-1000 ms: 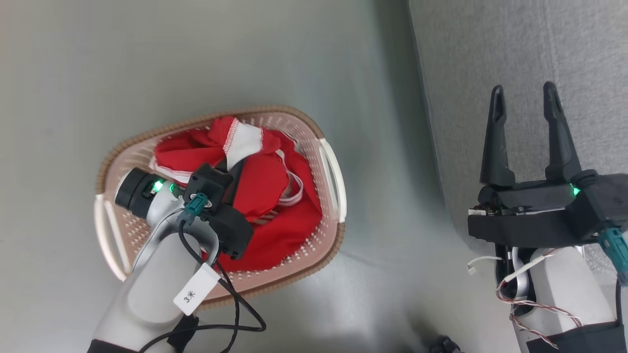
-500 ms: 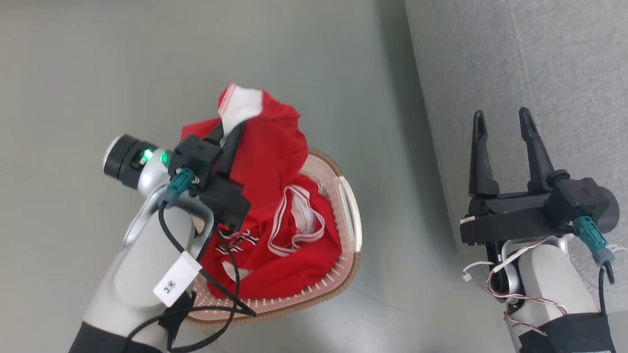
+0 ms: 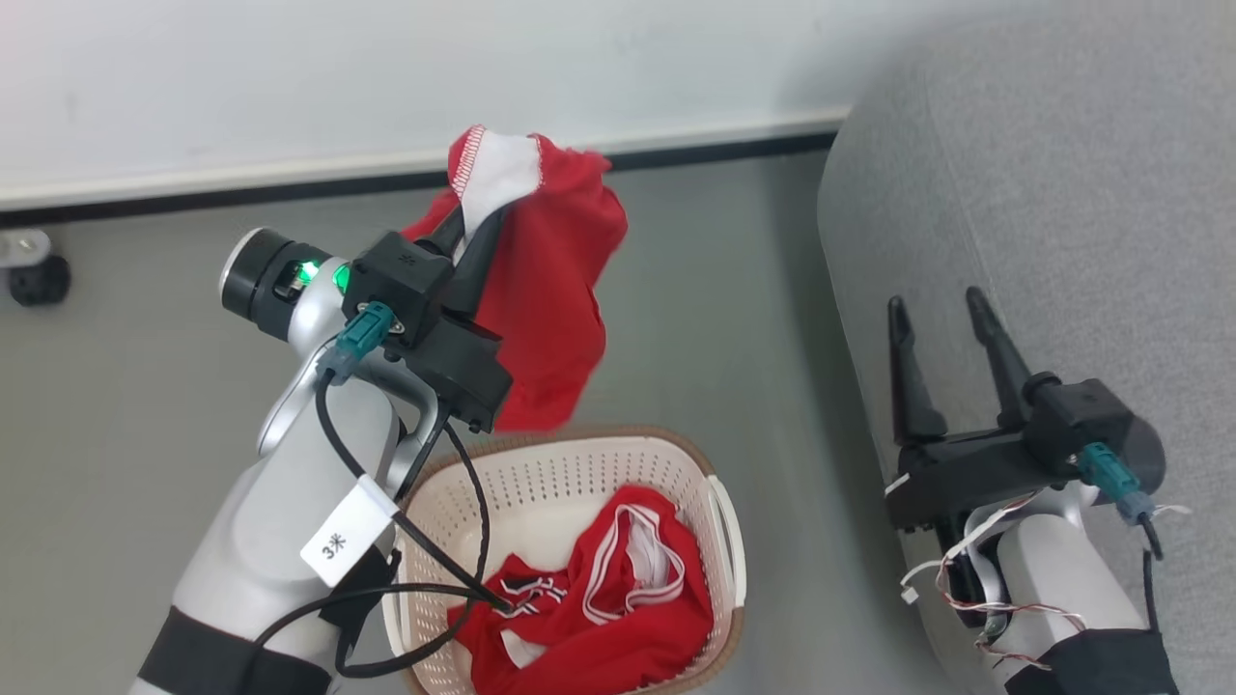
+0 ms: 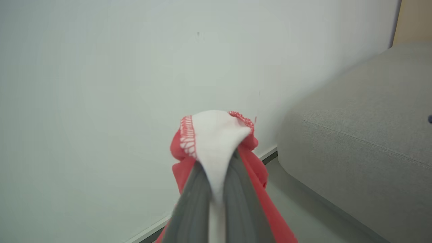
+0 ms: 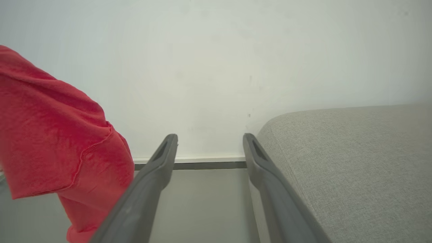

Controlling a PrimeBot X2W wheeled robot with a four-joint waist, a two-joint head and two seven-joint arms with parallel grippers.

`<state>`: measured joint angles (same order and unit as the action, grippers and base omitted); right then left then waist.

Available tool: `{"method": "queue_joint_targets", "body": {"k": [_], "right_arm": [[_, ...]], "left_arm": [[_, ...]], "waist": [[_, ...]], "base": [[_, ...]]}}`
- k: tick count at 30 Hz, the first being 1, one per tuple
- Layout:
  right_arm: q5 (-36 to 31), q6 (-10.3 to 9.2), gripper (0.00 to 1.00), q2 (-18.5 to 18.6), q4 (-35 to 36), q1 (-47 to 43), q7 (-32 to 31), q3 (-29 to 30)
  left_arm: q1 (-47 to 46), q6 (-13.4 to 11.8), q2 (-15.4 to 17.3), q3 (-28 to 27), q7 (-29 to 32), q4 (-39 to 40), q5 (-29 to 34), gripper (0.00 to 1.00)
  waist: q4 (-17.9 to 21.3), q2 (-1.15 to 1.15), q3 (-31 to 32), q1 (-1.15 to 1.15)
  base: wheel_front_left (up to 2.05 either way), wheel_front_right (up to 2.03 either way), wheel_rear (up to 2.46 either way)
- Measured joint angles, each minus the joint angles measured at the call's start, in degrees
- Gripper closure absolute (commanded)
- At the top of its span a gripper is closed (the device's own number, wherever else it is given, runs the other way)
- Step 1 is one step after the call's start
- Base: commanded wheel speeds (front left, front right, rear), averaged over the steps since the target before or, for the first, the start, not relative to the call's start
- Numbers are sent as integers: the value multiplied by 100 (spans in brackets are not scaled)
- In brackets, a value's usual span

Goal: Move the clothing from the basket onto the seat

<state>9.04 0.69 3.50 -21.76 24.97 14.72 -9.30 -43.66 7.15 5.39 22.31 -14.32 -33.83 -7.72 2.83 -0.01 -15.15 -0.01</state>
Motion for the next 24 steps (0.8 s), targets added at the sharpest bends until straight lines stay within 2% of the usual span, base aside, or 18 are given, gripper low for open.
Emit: {"method": "queue_joint_targets", "body": {"k": [6,11,18,24], "right_arm": [[-92,338,0,-3,-405,3,-1,-409],[-103,533,0,-3,-867,5,-1,-859],[-103,623,0,-4,-1511,1,-1,-1290],[-102,638,0,-5,-1708,3,-1,-1477]], "left_arm": [[-26,40,5,202,0,-74,-232,100],[74,43,24,479,0,-101,-371,100],[448,43,-38,906,-1,-86,-680,100],[666,43,-38,991,12,75,-735,100]], "waist": [[-110,0,536,0],[-160,0,1070,0],[-218,0,1748,0],[-255,0,2064,0]], "base": [[0,0,0],[0,0,0],[0,0,0],[0,0,0]]}}
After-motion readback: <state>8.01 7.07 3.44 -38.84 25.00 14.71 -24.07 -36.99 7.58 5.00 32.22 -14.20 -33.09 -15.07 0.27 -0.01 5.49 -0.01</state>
